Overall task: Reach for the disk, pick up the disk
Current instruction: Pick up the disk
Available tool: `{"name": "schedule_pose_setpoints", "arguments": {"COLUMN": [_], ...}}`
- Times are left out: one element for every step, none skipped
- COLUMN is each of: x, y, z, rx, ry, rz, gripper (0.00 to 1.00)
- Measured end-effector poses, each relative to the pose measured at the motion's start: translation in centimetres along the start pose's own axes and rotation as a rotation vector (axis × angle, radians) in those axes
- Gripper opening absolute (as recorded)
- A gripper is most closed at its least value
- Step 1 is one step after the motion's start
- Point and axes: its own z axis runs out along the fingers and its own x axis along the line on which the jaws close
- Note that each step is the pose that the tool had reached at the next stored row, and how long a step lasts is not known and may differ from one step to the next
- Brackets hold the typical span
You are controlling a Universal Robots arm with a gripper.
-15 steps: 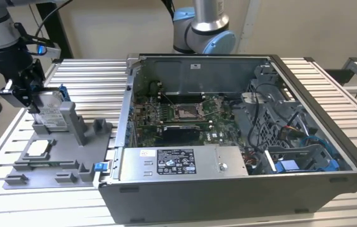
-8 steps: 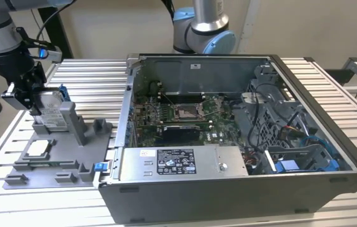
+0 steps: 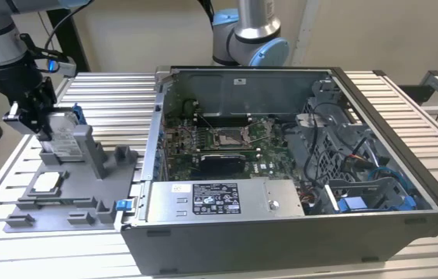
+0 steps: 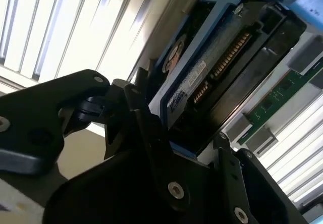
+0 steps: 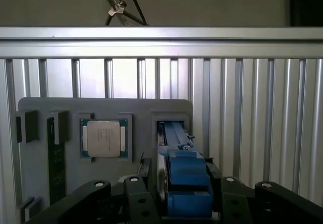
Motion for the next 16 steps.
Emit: {"name": "schedule_pose_setpoints", "arguments": {"x": [0.0, 0.0, 0.0, 0.0, 0.0, 0.0, 0.0, 0.01, 0.01, 0.0, 0.0, 0.0, 0.0, 0.0, 0.0, 0.0], "y": [0.0, 0.0, 0.0, 0.0, 0.0, 0.0, 0.0, 0.0, 0.0, 0.0, 0.0, 0.0, 0.0, 0.0, 0.0, 0.0], "z": [0.0, 0.01, 0.01, 0.01, 0.02, 0.02, 0.02, 0.02, 0.03, 0.03, 0.04, 0.04, 0.05, 0.05, 0.05, 0.06], "rx": [0.0, 0.0, -0.0001, 0.0, 0.0, 0.0, 0.0, -0.0001, 0.0, -0.0001, 0.0, -0.0001, -0.0001, -0.0001, -0.0001, -0.0001], "ry": [-0.0002, -0.0004, -0.0006, -0.0008, -0.0011, -0.0012, -0.0014, -0.0014, -0.0018, -0.0021, -0.0023, -0.0024, -0.0027, -0.0029, -0.0031, -0.0033], "rz": [0.0, 0.0, 0.0, 0.0, 0.0, 0.0, 0.0, 0.0, 0.0, 0.0, 0.0, 0.0, 0.0, 0.0, 0.0, 0.0], "gripper": [0.0, 0.0, 0.0, 0.0, 0.0, 0.0, 0.0, 0.0, 0.0, 0.0, 0.0, 0.0, 0.0, 0.0, 0.0, 0.0]}}
